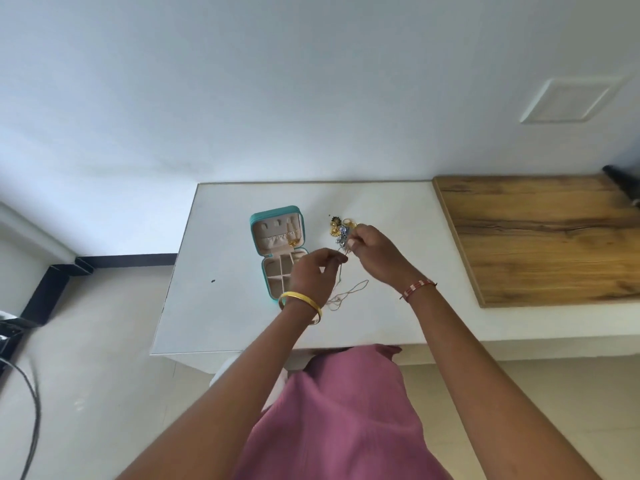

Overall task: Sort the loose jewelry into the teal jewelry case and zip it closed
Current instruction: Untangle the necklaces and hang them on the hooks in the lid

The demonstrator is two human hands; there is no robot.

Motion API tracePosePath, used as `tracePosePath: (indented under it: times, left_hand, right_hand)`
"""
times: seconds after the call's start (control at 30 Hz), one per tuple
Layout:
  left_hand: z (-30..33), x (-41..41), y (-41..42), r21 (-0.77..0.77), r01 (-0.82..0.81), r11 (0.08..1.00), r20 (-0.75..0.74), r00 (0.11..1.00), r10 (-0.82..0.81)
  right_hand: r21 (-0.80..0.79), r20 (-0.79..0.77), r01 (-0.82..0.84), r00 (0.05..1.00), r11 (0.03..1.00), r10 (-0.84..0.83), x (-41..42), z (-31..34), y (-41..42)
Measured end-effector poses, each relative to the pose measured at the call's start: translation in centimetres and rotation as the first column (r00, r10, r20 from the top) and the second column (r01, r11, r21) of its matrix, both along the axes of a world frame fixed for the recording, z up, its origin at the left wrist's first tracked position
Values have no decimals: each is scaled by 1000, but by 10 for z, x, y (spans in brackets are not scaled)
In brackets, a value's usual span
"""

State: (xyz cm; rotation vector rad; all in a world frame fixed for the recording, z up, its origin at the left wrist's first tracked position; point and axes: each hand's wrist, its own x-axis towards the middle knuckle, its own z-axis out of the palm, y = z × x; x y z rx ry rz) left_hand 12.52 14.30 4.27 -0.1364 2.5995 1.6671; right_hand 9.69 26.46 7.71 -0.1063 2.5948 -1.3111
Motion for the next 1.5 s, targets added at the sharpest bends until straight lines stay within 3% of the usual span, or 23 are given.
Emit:
tracePosePath:
  times: [0.2, 0.37, 0.63, 0.93, 1.07, 1.13, 1.23, 1.3, 1.5]
  left_hand:
    - [46, 8, -17, 149, -50, 988, -61, 996, 60]
    - [81, 20, -22, 383, -81, 920, -36, 994, 102]
    - [95, 31, -36, 546, -137, 826, 21, 988, 150]
    - [71, 27, -54, 453, -173, 875, 96, 985, 145]
    - [57, 18, -61, 478, -362, 801, 253, 929, 269]
    - [46, 16, -65, 499, -407, 765, 297, 910, 290]
    - [35, 16, -66, 593, -412, 692, 333, 908, 255]
    - [31, 16, -64, 650, -405, 643, 344, 911, 226]
    - [21, 14, -68, 623, -328, 710, 369, 924, 103]
  right_hand:
    - [-369, 151, -9, 986, 929, 70, 16, 50, 4]
    - [-499, 124, 37, 992, 866, 29, 28, 75, -1]
    - [-331, 3, 92, 995, 939, -96, 35, 82, 3]
    - [-55, -199, 135, 969, 989, -143, 28, 54, 32]
    - [-121, -192, 236, 948, 964, -256, 22, 38, 40]
    - [-321, -33, 324, 935, 890, -352, 19, 32, 44]
    - [-692, 313, 417, 909, 589, -276, 16, 23, 44]
    - [-781, 405, 451, 892, 432, -200, 11, 18, 41]
    - [-771, 440, 522, 851, 364, -286, 1, 4, 40]
